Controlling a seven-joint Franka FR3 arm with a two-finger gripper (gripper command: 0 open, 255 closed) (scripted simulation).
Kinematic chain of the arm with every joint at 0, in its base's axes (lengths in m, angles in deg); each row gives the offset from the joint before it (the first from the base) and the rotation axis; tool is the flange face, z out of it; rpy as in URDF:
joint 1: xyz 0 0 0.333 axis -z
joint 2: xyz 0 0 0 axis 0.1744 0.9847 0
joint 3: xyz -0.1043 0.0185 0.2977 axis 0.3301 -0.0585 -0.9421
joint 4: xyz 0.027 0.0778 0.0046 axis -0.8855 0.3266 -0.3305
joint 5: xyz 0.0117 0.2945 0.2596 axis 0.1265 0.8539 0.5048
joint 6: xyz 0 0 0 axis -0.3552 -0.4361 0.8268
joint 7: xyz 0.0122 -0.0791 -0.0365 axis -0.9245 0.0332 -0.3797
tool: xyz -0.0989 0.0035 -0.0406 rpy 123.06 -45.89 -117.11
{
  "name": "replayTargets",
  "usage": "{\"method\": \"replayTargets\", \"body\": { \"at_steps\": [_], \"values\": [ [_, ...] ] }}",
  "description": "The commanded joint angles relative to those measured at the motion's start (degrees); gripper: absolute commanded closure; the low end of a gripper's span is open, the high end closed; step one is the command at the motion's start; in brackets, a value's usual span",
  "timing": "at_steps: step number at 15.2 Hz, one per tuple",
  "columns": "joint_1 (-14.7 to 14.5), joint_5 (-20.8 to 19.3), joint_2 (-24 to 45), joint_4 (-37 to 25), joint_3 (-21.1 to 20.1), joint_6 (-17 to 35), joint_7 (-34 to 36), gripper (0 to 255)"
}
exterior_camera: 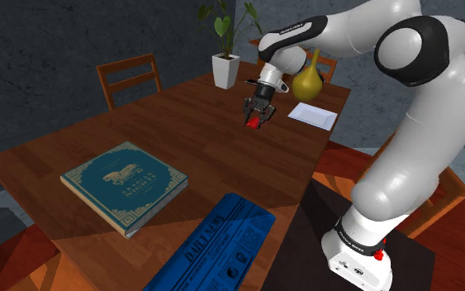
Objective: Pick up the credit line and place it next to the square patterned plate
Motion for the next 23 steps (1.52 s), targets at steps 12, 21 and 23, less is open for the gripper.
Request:
{"method": "replayTargets", "body": {
  "at_steps": [12,21,23],
  "values": [
    [9.6,-5.0,11.3,-16.9,7.3,-11.9,-11.7,255],
    [13.3,-5.8,18.7,-24.9,9.0,-14.4,-16.3,255],
    [13.2,-5.8,19.1,-24.1,9.0,-13.1,-16.7,255]
  ]
}}
